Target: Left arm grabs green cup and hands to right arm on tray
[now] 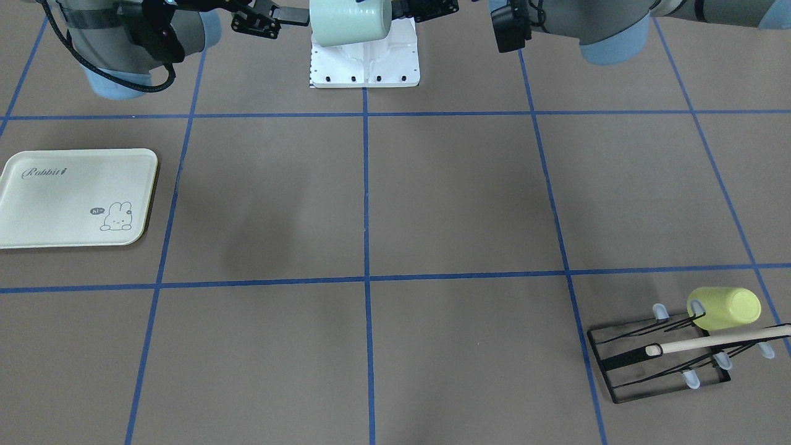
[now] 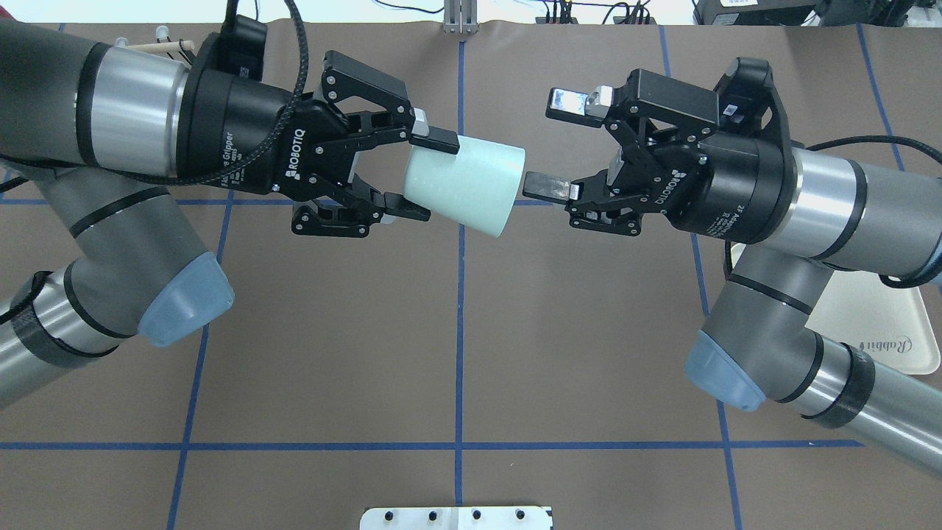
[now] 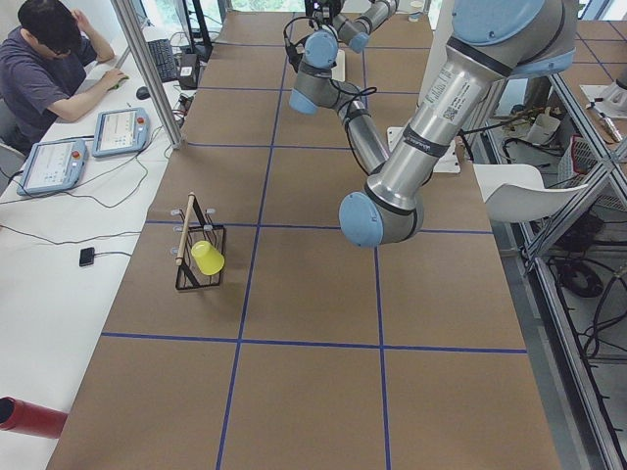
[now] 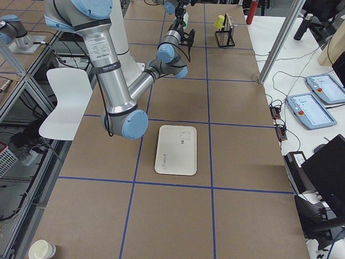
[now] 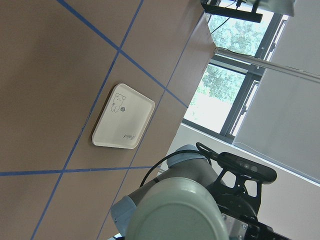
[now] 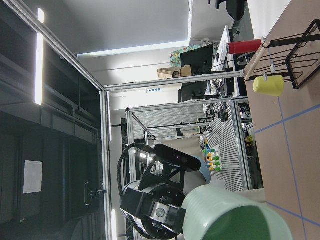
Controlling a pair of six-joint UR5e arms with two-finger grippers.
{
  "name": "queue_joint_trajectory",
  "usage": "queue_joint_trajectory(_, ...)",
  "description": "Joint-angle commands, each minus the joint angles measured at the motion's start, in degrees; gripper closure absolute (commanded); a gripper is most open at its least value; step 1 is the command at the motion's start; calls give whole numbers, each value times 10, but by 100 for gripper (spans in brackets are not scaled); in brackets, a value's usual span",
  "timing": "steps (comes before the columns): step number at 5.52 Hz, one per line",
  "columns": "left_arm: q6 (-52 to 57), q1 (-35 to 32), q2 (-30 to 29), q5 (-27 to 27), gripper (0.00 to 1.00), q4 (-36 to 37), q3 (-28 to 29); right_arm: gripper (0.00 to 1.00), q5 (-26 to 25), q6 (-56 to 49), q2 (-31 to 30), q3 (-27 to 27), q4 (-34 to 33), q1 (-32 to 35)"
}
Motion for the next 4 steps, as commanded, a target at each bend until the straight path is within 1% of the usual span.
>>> queue_joint_trajectory(1,1,1,0,-1,93,0,0,1,-3,-1,8,-3,-7,-1)
queue_joint_trajectory(2,2,3,0,-2,93,0,0,1,-13,-4,10,-3,-19,-2)
queue_joint_trajectory(3,2,4,0,-2,93,0,0,7,-15,-5,17,-2,-40,-2)
queue_joint_trajectory(4,2,4,0,-2,93,0,0,27,-14,-10,17,-2,-40,-3)
